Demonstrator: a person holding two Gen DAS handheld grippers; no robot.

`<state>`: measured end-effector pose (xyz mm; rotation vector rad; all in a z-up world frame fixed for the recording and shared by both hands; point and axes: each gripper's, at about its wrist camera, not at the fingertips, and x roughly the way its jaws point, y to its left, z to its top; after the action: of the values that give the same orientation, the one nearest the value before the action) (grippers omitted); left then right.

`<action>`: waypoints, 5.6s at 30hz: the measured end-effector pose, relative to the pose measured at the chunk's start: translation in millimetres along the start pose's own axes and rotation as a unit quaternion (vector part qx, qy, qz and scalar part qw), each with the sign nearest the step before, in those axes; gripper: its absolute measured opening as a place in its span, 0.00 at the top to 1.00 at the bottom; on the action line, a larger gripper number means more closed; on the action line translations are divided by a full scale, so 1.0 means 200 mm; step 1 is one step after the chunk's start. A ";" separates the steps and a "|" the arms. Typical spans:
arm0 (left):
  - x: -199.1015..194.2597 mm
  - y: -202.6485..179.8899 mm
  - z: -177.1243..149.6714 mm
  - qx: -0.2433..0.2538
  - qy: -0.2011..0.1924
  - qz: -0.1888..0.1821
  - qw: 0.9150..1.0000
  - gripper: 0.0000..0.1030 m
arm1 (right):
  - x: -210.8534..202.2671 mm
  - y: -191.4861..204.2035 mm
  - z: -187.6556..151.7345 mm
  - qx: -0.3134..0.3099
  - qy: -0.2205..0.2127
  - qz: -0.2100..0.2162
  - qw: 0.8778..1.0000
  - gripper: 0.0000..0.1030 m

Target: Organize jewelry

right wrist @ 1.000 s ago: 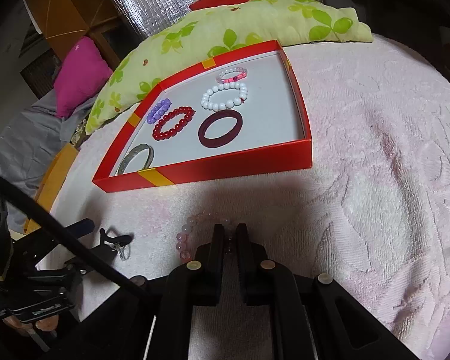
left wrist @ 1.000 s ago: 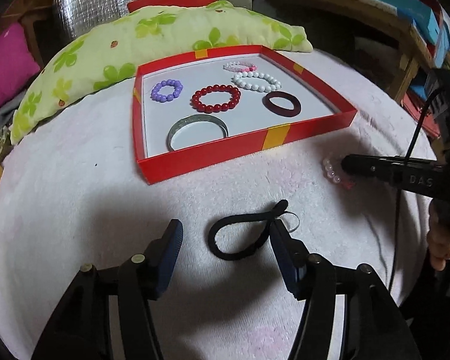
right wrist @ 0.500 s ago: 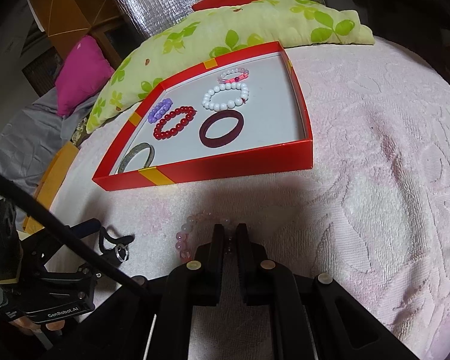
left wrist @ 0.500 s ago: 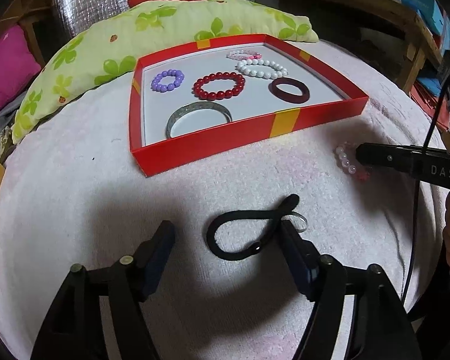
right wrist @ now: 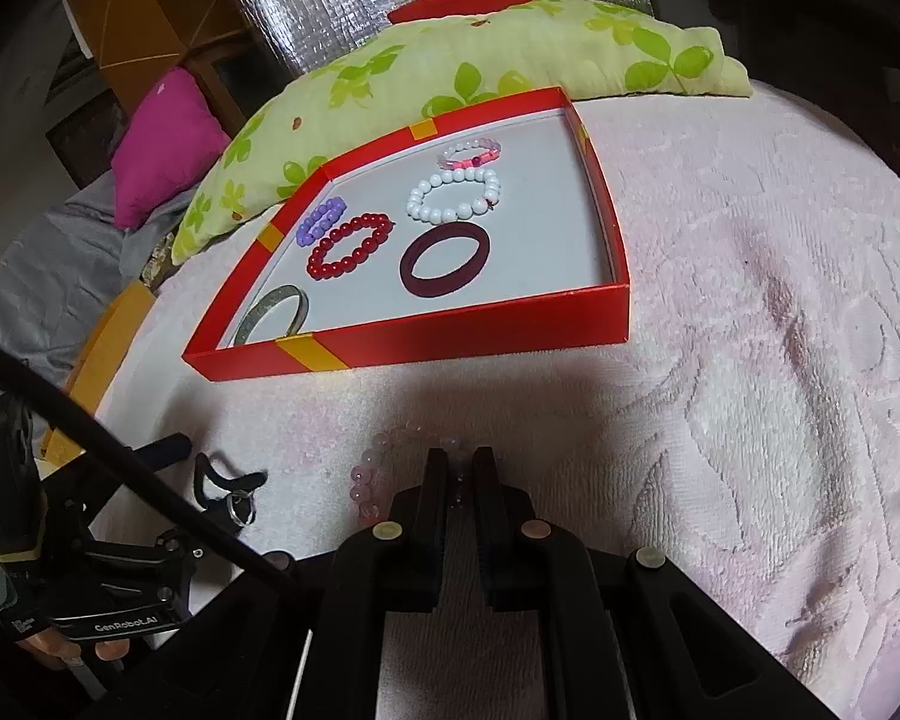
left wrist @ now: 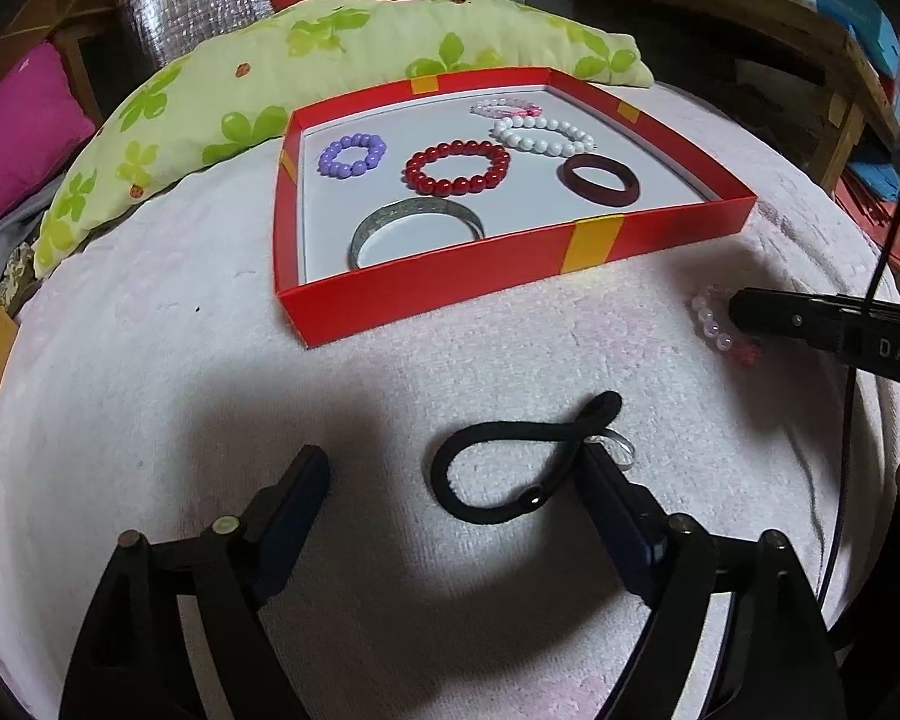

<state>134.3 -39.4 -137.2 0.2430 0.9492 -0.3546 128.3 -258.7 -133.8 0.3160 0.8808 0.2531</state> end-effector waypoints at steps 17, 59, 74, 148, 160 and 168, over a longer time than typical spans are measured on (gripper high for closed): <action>0.02 0.06 -0.01 -0.030 0.005 -0.013 0.999 0.00 | -0.01 0.01 -0.01 -0.009 -0.003 -0.005 1.000 0.89; -0.06 -0.14 0.01 0.079 -0.016 -0.100 0.992 0.86 | -0.01 0.10 -0.05 -0.097 -0.002 -0.027 0.995 0.79; -0.19 -0.08 0.03 0.043 -0.049 -0.103 0.992 0.89 | -0.08 0.10 -0.03 -0.094 -0.009 -0.022 0.995 0.92; 0.35 0.07 0.89 0.019 -0.069 -0.037 0.997 0.87 | 0.32 -0.20 0.94 0.086 -0.043 0.026 0.995 0.91; 0.29 0.04 0.86 0.026 -0.075 0.005 0.997 0.39 | 0.31 -0.21 0.93 0.084 -0.042 0.000 0.996 0.79; 0.10 0.01 0.77 0.000 -0.082 0.040 0.996 0.28 | 0.19 -0.17 0.88 0.071 -0.057 0.010 0.996 0.74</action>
<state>261.4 -95.9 -67.0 0.2466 0.7762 -0.2969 293.1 -306.3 -67.7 0.4676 0.7850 0.1900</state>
